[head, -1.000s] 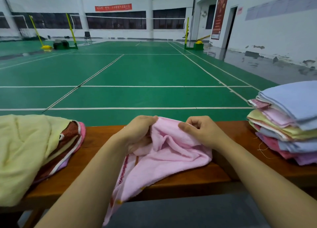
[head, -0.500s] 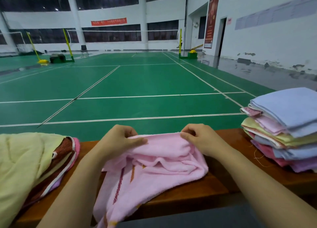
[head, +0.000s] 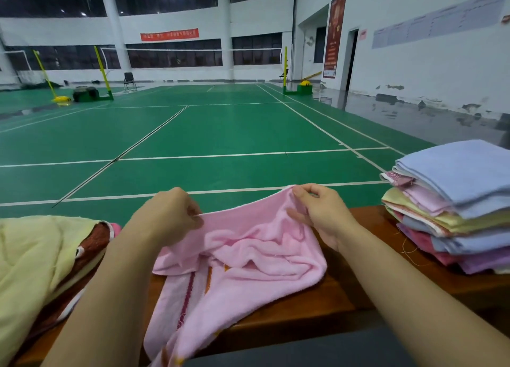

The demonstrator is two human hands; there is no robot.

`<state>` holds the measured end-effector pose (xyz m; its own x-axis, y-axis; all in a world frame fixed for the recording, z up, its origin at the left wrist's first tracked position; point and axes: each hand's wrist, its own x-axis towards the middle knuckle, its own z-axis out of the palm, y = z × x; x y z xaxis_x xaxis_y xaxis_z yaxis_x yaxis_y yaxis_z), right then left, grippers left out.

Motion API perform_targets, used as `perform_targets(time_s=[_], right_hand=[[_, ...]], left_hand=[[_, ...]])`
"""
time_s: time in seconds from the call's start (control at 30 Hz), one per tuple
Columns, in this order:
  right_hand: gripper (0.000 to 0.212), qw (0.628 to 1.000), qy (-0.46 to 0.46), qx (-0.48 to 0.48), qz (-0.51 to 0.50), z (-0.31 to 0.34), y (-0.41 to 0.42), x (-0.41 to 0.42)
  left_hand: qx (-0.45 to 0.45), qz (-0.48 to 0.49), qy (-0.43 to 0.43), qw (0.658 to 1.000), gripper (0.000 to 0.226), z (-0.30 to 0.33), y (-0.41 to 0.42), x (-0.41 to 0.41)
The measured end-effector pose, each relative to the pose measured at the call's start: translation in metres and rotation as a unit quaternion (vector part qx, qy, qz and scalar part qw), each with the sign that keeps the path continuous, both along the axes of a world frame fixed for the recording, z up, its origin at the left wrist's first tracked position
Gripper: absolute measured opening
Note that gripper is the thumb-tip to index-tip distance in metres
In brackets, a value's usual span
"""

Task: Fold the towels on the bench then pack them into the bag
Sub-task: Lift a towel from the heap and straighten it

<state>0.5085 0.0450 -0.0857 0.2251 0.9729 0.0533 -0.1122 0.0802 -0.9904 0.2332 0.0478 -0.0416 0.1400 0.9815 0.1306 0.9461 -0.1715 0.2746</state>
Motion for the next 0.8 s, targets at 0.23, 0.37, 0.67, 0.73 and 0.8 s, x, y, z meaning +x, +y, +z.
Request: perform_targets(time_s=[0.23, 0.37, 0.67, 0.73, 0.8], right_hand=[[0.021, 0.967, -0.239, 0.058, -0.06, -0.009, 0.0, 0.002], [0.022, 0.957, -0.276, 0.065, -0.061, -0.012, 0.0, 0.004], [0.032, 0.837, -0.542, 0.068, -0.034, -0.024, 0.004, 0.017], [0.039, 0.8, -0.591, 0.083, -0.061, -0.026, 0.006, 0.024], [0.043, 0.792, -0.597, 0.091, -0.084, -0.026, 0.009, 0.029]], left_hand=[[0.028, 0.079, -0.236, 0.968, 0.022, -0.001, 0.003, 0.001], [0.033, 0.058, -0.296, 0.953, 0.017, -0.011, 0.007, 0.003], [0.196, 0.086, -0.32, 0.923, 0.018, -0.018, 0.008, 0.003], [0.201, 0.087, -0.328, 0.919, 0.019, -0.02, 0.007, 0.002], [0.191, 0.078, -0.327, 0.922, 0.019, -0.023, 0.007, 0.002]])
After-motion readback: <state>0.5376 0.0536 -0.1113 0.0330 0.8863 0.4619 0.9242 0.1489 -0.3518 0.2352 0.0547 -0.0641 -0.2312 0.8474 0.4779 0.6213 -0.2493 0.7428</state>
